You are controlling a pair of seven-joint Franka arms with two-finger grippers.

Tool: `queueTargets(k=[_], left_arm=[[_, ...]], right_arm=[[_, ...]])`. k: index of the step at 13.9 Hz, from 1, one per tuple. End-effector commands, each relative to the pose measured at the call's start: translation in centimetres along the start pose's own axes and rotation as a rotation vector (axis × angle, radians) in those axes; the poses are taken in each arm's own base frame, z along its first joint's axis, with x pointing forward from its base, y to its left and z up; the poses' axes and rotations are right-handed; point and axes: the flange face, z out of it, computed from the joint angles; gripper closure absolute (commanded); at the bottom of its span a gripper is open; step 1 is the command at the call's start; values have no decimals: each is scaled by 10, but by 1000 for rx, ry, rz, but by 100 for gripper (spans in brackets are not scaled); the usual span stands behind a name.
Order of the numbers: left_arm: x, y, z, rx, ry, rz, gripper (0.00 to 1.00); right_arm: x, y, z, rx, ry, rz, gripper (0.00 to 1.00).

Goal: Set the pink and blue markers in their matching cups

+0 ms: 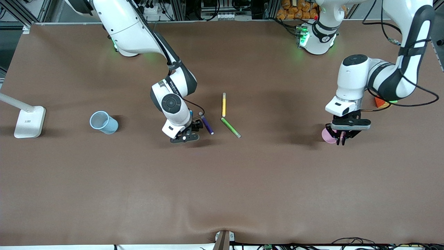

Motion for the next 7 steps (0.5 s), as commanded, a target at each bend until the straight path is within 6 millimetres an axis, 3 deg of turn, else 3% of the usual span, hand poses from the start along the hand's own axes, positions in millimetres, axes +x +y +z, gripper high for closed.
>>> queueTargets(k=[1,2,3,4,7], left_arm=[[3,-13,6,1,28,-15,39],[7,-21,5,8,36,-18,0],[10,-22,1,-12,48,-17,0],[13,-22,-1,-15,57,-14,0],[25,-25,0,-11,77,11,0]], right_arm=[[-10,0,-6,-8,-6,12,17],[-9,1,-6,-10,-5,10,62],[-9,0,-7,-11,-1,2,87],[-8,0,-10,-9,3,-3,98],[-6,0,-20,-2,17,-6,100]])
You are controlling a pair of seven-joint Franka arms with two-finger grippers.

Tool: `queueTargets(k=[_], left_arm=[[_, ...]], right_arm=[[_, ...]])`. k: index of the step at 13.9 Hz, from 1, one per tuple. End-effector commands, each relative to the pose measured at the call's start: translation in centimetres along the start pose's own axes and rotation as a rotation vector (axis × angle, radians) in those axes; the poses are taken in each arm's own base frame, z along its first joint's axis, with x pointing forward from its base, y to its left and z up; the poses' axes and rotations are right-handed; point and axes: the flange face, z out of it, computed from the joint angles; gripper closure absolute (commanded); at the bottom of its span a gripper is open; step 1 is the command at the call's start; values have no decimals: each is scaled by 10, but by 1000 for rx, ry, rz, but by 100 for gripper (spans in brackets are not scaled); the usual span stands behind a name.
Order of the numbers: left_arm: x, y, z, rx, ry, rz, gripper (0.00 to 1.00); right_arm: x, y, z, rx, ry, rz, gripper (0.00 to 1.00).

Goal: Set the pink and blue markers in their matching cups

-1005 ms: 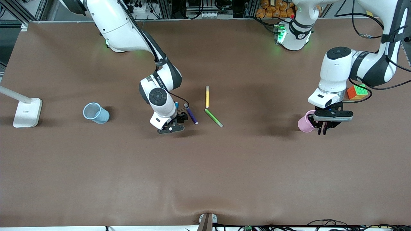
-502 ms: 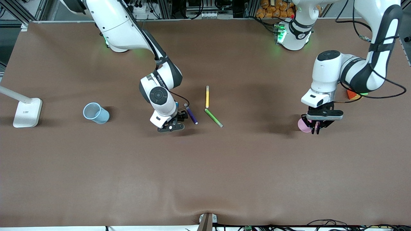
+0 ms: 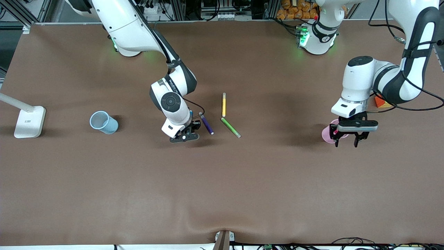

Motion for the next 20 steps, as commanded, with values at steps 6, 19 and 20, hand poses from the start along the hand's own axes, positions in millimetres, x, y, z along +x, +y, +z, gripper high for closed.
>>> queueTargets(k=[6,19,20], left_arm=[[40,-1,25,-21,56,7,0],[128,9,7,22,-138,63,0],[132,8,5,17,-164,63,0]], right_arm=[[18,41,-85,15,54,-138,100],[32,279,-233,297,59,-613,100],[28,292,-235,339,60,-639,100]])
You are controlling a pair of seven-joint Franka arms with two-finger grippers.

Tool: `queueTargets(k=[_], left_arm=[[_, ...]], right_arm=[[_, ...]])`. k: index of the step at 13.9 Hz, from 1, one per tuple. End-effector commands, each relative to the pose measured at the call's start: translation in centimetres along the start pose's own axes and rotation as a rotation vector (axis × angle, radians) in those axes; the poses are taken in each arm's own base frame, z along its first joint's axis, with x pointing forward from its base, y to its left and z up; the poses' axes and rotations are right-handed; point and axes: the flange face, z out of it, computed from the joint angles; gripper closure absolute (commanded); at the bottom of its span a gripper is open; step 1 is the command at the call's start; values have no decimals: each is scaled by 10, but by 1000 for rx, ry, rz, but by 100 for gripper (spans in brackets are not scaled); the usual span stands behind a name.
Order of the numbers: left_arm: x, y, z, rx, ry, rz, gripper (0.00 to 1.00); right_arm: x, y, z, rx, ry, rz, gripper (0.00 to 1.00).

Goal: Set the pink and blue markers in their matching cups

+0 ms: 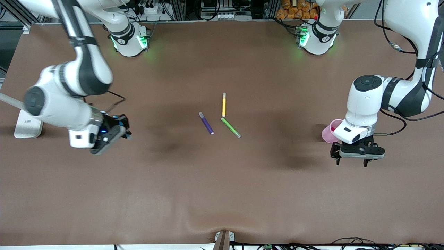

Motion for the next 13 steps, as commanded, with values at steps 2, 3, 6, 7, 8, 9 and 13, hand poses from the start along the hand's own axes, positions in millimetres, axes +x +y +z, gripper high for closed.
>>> queueTargets(k=[2,3,6,7,8,9,13], left_arm=[[27,-2,-27,-3,-85,1,0],[36,0,-37,-7,-129,1,0],[56,-15,-61,-60,-219,-17,0],[61,-20,-68,-73,-240,-13,0],[65,-24,-73,-77,-259,-16,0],[68,-27,-78,-78,-275,-22,0],[77,-25,-120,-78,-318,-4,0]], right_arm=[[-38,24,-19,164,87,-109,100],[-48,33,-20,202,120,-154,100],[-80,53,-18,296,159,-270,100],[-90,61,-18,311,179,-313,100],[-99,71,-16,315,207,-360,100],[-108,83,-9,323,238,-405,100],[-136,117,18,340,329,-531,100]])
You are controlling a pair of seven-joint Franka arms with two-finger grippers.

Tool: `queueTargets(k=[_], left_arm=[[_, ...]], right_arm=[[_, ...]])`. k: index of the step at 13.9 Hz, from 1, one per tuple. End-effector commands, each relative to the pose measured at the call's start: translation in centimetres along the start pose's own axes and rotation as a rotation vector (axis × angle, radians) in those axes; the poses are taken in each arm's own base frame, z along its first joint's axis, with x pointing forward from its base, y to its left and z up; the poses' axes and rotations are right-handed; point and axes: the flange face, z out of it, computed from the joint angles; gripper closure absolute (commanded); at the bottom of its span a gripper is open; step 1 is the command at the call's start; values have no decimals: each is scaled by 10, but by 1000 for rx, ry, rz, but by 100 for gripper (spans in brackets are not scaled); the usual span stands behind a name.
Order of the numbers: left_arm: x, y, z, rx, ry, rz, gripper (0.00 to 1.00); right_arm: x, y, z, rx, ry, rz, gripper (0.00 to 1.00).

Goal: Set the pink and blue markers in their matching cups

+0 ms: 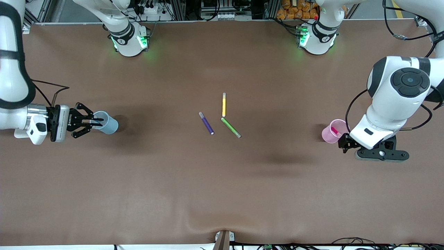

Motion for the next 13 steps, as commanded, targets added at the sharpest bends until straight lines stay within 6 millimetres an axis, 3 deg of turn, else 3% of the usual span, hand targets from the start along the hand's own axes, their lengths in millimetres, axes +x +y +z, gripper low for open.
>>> queueTargets(k=[1,5,8,9,10,11,13], left_arm=[[-7,3,-42,14,-26,43,0],[-23,-11,-80,22,-72,29,0],[-39,-34,-114,-27,-100,23,0],[-47,-46,-123,-42,-126,4,0],[-53,-55,-133,-64,-138,-17,0],[-60,-67,-145,-79,-150,-21,0],[-72,-77,-167,-107,-166,-7,0]], right_arm=[[-26,10,7,21,53,-60,100],[-58,12,18,88,91,-52,100],[-68,10,24,110,102,-36,99],[-68,10,24,110,102,-35,74],[-68,10,24,110,102,-34,21],[-69,9,24,111,103,-33,0],[-65,8,22,118,100,-9,0]])
